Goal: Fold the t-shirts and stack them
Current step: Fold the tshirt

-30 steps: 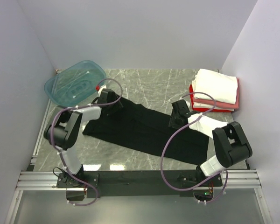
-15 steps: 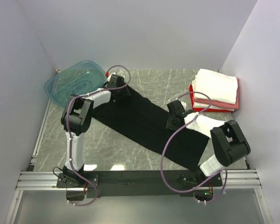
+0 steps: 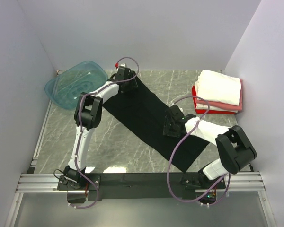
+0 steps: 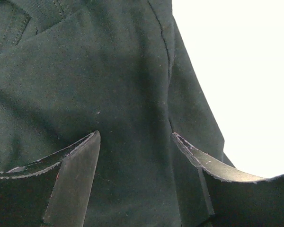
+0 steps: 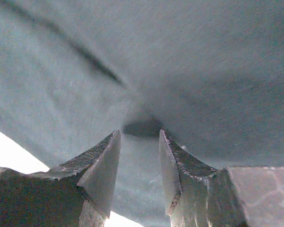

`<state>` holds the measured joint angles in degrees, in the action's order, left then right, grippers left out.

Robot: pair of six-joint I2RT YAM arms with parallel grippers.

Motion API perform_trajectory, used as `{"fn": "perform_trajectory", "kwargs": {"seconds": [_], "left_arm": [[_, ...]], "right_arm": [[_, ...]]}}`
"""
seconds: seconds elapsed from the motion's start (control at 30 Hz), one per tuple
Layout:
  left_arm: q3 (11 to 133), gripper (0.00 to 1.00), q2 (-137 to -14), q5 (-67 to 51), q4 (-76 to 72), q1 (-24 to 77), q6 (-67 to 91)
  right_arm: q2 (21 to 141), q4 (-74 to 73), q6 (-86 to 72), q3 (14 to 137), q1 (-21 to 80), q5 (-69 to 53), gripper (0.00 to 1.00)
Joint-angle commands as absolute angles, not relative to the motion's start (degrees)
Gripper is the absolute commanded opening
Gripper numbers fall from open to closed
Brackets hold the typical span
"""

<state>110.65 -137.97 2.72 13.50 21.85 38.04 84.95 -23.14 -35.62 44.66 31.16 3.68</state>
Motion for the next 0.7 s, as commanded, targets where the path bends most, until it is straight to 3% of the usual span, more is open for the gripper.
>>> {"fn": "perform_trajectory", "kwargs": {"seconds": [0.0, 0.3, 0.47, 0.67], "left_arm": [[115.7, 0.68, -142.5, -1.4, 15.3, 22.2, 34.5], [118.4, 0.71, -142.9, -4.3, 11.8, 22.9, 33.0], [112.3, 0.72, -131.9, -2.9, 9.0, 23.6, 32.3], [107.4, 0.73, -122.8, -0.2, 14.3, 23.6, 33.0]], "right_arm": [[86.2, -20.8, -36.9, 46.4, 33.0, 0.2, 0.46], [86.1, -21.6, -38.1, 48.8, 37.0, -0.2, 0.46], [77.8, -25.0, -38.2, 49.0, 36.9, 5.3, 0.47], [77.3, -30.8, -37.5, 49.5, 35.6, 12.0, 0.49]]}}
